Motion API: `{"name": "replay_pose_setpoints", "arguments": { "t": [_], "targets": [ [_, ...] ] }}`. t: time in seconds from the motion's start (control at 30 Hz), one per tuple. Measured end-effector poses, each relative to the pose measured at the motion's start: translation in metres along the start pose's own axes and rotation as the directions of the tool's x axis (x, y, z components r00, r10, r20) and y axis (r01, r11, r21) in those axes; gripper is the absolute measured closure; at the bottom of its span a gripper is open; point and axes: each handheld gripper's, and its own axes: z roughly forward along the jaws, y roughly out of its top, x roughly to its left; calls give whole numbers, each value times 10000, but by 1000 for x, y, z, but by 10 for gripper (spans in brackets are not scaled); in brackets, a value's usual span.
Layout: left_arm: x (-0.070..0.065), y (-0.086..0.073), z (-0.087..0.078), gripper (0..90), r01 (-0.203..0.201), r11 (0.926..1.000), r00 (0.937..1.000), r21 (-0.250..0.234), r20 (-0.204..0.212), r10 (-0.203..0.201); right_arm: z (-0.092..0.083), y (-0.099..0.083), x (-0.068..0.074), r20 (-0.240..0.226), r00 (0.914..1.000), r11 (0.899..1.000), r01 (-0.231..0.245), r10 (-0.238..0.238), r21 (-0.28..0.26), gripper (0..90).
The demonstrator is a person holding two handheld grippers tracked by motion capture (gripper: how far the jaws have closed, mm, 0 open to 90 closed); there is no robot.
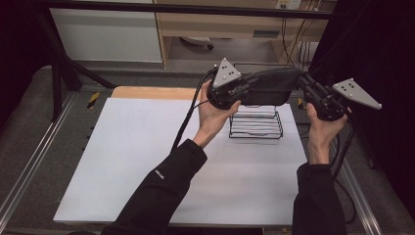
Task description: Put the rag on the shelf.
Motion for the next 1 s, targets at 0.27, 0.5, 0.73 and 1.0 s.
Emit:
{"name": "replay_pose_setpoints", "arguments": {
  "t": [0.27,0.5,0.73,1.0],
  "targets": [
    [-2,-18,3,823,133,9994,9999,329,47,-135,-5,-20,0,-103,9998,9996,-142,145,246,799],
    [-2,-29,4,810,460,9954,9989,845,70,-468,-5,-26,1,-200,9997,9980,-101,114,628,782],
    [-1,-39,2,745,772,9848,9967,1557,128,-802,-10,-24,0,-254,9987,9910,-408,443,1276,659],
    [-2,-54,6,651,923,9670,9955,2375,-2,-950,-15,-29,-1,-181,9986,9715,-435,491,2330,530]
  ]
}}
